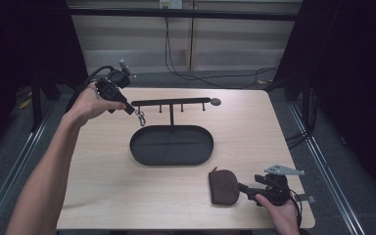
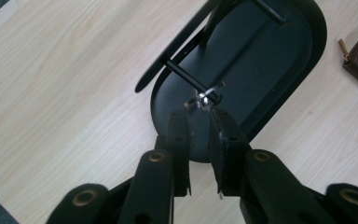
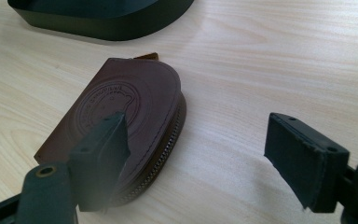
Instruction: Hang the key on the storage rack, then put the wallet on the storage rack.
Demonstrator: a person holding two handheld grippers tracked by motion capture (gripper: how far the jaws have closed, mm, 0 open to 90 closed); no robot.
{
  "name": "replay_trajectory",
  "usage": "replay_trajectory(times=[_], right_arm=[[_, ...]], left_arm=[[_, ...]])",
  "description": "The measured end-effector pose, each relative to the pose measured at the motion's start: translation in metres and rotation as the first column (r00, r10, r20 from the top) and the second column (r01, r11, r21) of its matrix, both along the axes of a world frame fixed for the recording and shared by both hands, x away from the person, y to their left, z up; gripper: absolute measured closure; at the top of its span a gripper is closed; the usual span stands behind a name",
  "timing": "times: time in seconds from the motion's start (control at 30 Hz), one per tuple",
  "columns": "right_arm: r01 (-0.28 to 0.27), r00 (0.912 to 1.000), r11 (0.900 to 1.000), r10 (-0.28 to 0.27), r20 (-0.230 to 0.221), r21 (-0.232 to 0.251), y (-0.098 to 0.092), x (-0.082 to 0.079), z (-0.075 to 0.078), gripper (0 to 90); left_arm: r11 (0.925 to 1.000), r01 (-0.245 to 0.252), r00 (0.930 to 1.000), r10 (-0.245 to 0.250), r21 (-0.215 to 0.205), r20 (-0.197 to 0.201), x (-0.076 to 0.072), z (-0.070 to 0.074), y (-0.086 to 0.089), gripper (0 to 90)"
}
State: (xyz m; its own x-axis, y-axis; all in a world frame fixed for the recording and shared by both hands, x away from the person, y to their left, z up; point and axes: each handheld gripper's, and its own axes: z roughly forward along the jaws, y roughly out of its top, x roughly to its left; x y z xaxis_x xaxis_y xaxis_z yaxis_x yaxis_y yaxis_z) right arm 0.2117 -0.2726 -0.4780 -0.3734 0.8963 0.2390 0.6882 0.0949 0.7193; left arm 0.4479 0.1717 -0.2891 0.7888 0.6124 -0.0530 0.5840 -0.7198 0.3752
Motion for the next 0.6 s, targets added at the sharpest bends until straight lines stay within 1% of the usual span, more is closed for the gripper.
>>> replay_trajectory(times=[0.03,0.1,0.13,0.17,0.23,0.3,0.33,0.37,0.4,0.47,0.5,0.53,0.57,0.6], right_arm=[[0.001,1.0000,1.000,-0.001,0.000,0.000,0.000,0.000,0.000,21.4],[0.001,1.0000,1.000,-0.001,0.001,0.001,0.000,0.000,0.000,21.4],[0.001,1.0000,1.000,-0.001,0.001,0.000,0.000,-0.001,0.000,21.4],[0.002,1.0000,1.000,-0.002,0.001,-0.001,0.000,-0.001,0.000,21.4],[-0.002,1.0000,1.000,0.002,0.005,-0.003,0.000,-0.001,0.001,21.4],[-0.003,1.0000,1.000,0.003,0.003,-0.004,0.000,-0.001,0.001,21.4],[-0.002,1.0000,1.000,0.002,0.002,-0.004,0.000,0.000,0.000,21.4],[-0.003,1.0000,1.000,0.003,0.003,-0.005,0.000,0.000,0.000,21.4],[-0.002,1.0000,1.000,0.002,0.002,-0.006,0.000,0.000,0.000,21.4],[-0.002,1.0000,1.000,0.002,0.001,-0.007,0.001,0.000,0.000,21.4],[0.000,1.0000,1.000,0.000,0.003,-0.007,0.001,-0.001,0.001,21.4],[-0.001,1.0000,1.000,0.001,0.006,-0.006,0.000,-0.001,0.001,21.4],[0.001,1.0000,1.000,0.000,0.005,-0.005,0.000,-0.001,0.001,21.4],[0.002,1.0000,1.000,-0.002,0.006,-0.005,0.000,-0.001,0.001,21.4]], left_arm=[[1.0000,-0.003,0.9999,0.003,-0.009,0.011,-0.002,-0.001,0.002,76.7],[0.9988,-0.013,0.9996,0.014,-0.047,0.026,-0.006,-0.003,0.005,75.9],[0.9977,-0.022,0.9987,0.025,-0.065,0.044,-0.009,-0.003,0.006,76.0],[0.9960,-0.033,0.9980,0.037,-0.082,0.051,-0.012,-0.004,0.008,76.6],[0.9947,-0.022,0.9979,0.028,-0.100,0.058,-0.019,-0.007,0.013,77.0],[0.9931,-0.034,0.9971,0.042,-0.112,0.063,-0.023,-0.010,0.018,75.4],[0.9912,-0.037,0.9966,0.046,-0.127,0.069,-0.025,-0.010,0.021,74.9],[0.9878,-0.044,0.9951,0.057,-0.149,0.081,-0.027,-0.011,0.026,74.0],[0.9855,-0.053,0.9939,0.068,-0.161,0.087,-0.028,-0.011,0.028,72.5],[0.9809,-0.069,0.9924,0.086,-0.182,0.087,-0.031,-0.014,0.032,72.0],[0.9802,-0.075,0.9914,0.093,-0.183,0.092,-0.031,-0.015,0.034,70.9],[0.9779,-0.088,0.9900,0.107,-0.190,0.092,-0.033,-0.018,0.035,70.6],[0.9762,-0.088,0.9897,0.108,-0.198,0.093,-0.034,-0.020,0.037,70.1],[0.9717,-0.091,0.9894,0.114,-0.218,0.091,-0.035,-0.022,0.038,69.5]])
